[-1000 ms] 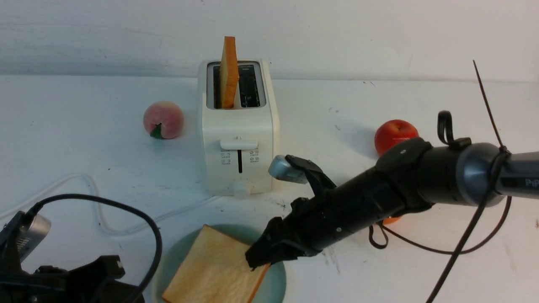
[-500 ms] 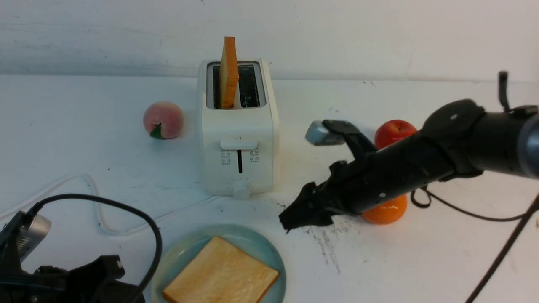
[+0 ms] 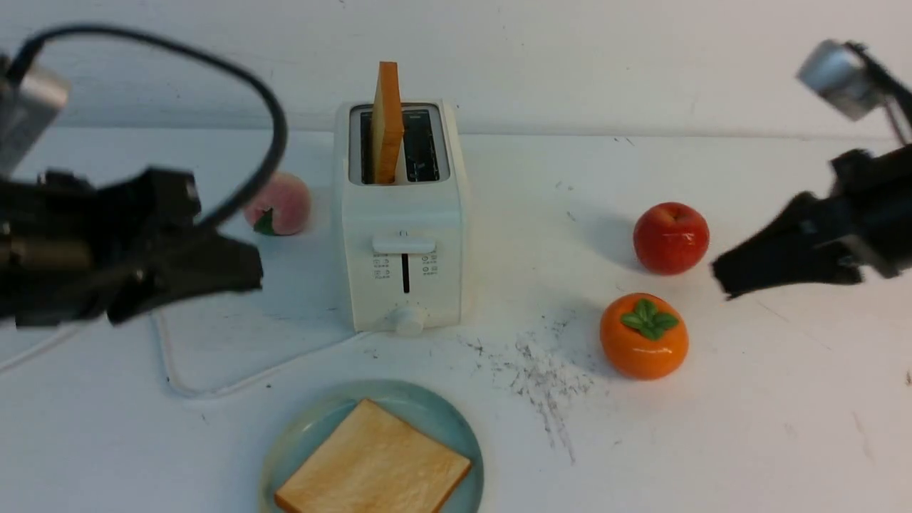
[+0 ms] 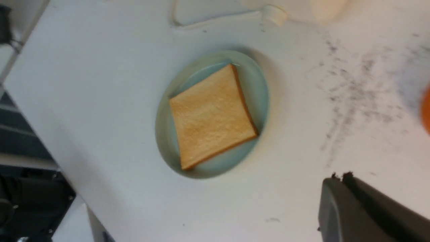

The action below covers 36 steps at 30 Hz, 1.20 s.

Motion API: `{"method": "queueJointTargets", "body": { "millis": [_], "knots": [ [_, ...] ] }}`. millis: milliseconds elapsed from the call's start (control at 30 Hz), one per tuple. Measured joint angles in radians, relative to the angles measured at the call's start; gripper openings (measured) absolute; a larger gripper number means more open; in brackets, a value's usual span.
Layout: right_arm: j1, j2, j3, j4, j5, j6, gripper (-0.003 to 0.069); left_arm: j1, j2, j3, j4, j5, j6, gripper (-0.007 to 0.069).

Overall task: Take toasted bread from bread machine on white table place on plate.
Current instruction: 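Reach for a toast slice standing in the toaster with the left gripper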

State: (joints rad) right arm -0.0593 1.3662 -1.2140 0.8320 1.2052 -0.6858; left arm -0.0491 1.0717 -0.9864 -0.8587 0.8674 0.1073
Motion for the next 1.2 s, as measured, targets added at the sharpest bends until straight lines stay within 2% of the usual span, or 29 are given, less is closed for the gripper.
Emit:
{"method": "queueJointTargets", "body": {
  "millis": [33, 67, 100, 233, 333, 400, 500, 600, 667, 867, 1100, 1200],
  "knots": [
    [-0.031, -0.053, 0.000, -0.076, 0.009, 0.061, -0.0008, 0.000, 0.033, -0.088, 0.020, 0.038, -0.022, -0.0014],
    [-0.035, -0.061, 0.000, -0.076, 0.010, 0.073, -0.0008, 0.000, 0.039, -0.088, 0.023, 0.038, -0.027, -0.0014],
    [-0.064, -0.114, 0.000, -0.184, 0.019, 0.168, -0.0006, 0.000, 0.088, -0.193, 0.051, 0.086, -0.067, -0.0014],
    [-0.084, -0.257, 0.000, -0.453, 0.032, 0.381, -0.0004, -0.024, 0.197, -0.363, 0.092, 0.173, -0.129, -0.0014],
    [-0.085, -0.370, 0.000, -0.583, 0.038, 0.512, -0.0004, -0.118, 0.271, -0.455, 0.137, 0.192, -0.149, -0.0014],
    [-0.083, -0.455, 0.000, -0.612, 0.012, 0.544, -0.0004, -0.199, 0.327, -0.514, 0.192, 0.178, -0.201, -0.0014],
    [-0.077, -0.539, 0.014, -0.604, -0.062, 0.555, -0.0004, -0.267, 0.385, -0.574, 0.285, 0.152, -0.289, -0.0014],
    [-0.076, -0.680, 0.089, -0.508, -0.255, 0.559, -0.0004, -0.324, 0.514, -0.704, 0.508, 0.129, -0.463, -0.0014],
    [-0.076, -0.715, 0.131, -0.447, -0.328, 0.532, -0.0002, -0.337, 0.581, -0.766, 0.594, 0.136, -0.514, -0.0014],
    [-0.076, -0.716, 0.245, -0.327, -0.388, 0.435, -0.0001, -0.345, 0.755, -0.951, 0.677, 0.191, -0.582, 0.0002],
    [-0.076, -0.644, 0.258, -0.313, -0.406, 0.418, -0.0001, -0.345, 0.882, -1.075, 0.830, 0.183, -0.595, 0.0175],
    [-0.076, -0.611, 0.259, -0.295, -0.408, 0.417, -0.0001, -0.345, 0.902, -1.088, 0.852, 0.148, -0.612, 0.0258]
  ]
}}
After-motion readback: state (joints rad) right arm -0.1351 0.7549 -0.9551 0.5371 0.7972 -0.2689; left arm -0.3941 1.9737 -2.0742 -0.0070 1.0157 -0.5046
